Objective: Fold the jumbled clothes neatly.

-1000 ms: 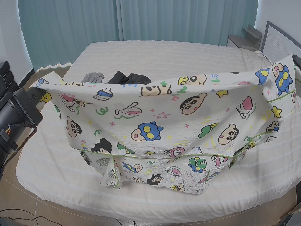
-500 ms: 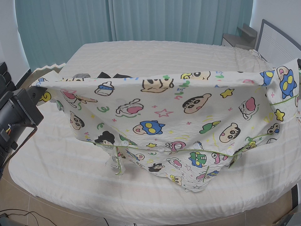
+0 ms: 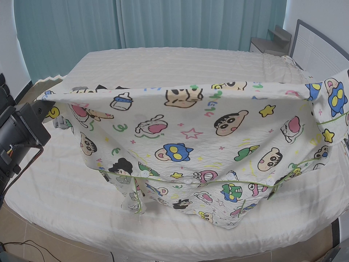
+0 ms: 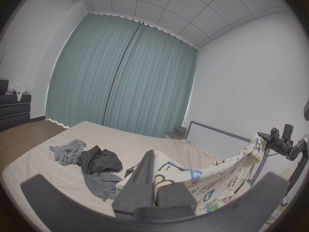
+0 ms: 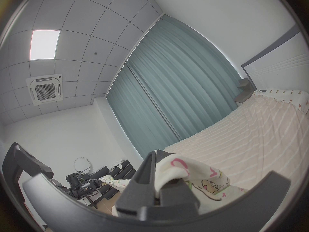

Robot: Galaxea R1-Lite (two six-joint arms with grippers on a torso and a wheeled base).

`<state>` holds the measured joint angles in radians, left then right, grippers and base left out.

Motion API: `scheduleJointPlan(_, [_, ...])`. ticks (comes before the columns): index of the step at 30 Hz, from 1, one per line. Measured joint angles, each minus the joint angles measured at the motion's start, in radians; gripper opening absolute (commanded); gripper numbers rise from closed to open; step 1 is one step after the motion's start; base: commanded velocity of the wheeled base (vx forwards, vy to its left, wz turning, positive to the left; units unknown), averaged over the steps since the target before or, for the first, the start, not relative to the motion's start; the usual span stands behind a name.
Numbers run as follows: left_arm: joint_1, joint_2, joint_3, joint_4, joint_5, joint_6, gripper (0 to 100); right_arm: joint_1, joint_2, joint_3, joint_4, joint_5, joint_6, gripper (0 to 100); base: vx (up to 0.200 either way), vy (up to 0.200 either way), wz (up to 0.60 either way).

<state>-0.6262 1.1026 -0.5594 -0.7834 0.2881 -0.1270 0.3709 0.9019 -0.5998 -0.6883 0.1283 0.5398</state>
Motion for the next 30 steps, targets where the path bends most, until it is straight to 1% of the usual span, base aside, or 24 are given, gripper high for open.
scheduleJointPlan(4, [0.0,-0.001,0.001,0.0,0.0,0.0,0,-0.01,-0.006,0.001,0.0,0.003,0.0,0,0.0,-0.2,0.0])
scheduleJointPlan(10, [0.0,-0.001,0.004,-0.001,0.001,-0.004,0,-0.014,-0.014,0.01,0.0,0.004,0.0,0,0.0,0.0,0.0])
scheduleJointPlan(24, [0.001,-0.008,0.017,0.001,0.004,-0.006,0,-0.015,-0.04,0.027,0.005,0.005,-0.001,0,-0.2,0.0,0.0])
scheduleJointPlan(30, [0.0,-0.024,0.034,0.0,0.005,-0.006,0,-0.015,-0.064,0.029,0.042,0.007,-0.001,0,-0.2,0.0,0.0])
